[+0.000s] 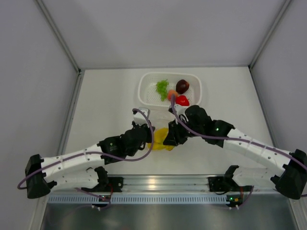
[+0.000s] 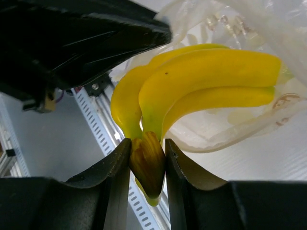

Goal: Open the zip-top bag and remove the fake food

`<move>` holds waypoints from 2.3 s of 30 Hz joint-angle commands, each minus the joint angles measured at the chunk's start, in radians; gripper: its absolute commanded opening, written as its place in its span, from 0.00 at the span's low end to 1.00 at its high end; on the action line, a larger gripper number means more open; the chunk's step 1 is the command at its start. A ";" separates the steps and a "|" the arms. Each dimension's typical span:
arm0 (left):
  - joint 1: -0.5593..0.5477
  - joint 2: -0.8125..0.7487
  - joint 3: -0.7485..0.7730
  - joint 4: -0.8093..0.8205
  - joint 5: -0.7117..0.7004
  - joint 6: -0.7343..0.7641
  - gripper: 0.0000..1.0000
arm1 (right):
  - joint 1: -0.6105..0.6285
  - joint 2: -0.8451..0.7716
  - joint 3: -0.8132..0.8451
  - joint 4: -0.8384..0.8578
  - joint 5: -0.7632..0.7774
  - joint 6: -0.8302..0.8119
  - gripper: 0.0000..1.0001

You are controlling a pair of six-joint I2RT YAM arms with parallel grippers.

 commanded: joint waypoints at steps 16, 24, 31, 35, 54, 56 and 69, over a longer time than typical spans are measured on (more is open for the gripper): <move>0.038 -0.021 0.076 -0.263 -0.321 -0.232 0.00 | -0.023 -0.160 0.077 0.188 -0.435 -0.022 0.00; 0.185 -0.026 0.116 -0.371 -0.288 -0.263 0.00 | -0.171 -0.178 0.184 0.111 -0.507 -0.007 0.00; 0.351 -0.070 0.108 -0.418 -0.223 -0.252 0.00 | -0.425 -0.123 0.265 0.246 -0.541 0.113 0.00; 0.395 -0.106 0.107 -0.429 -0.183 -0.237 0.00 | -0.461 0.010 0.339 0.243 -0.406 0.037 0.00; 0.420 -0.189 0.197 -0.522 -0.196 -0.145 0.00 | -0.468 0.803 0.931 0.187 -0.412 -0.451 0.00; 0.420 -0.179 0.197 -0.522 -0.197 -0.141 0.00 | -0.468 0.860 0.959 0.176 -0.446 -0.489 0.00; 0.421 -0.176 0.188 -0.522 -0.176 -0.120 0.00 | -0.540 1.012 0.993 0.115 -0.699 -0.803 0.08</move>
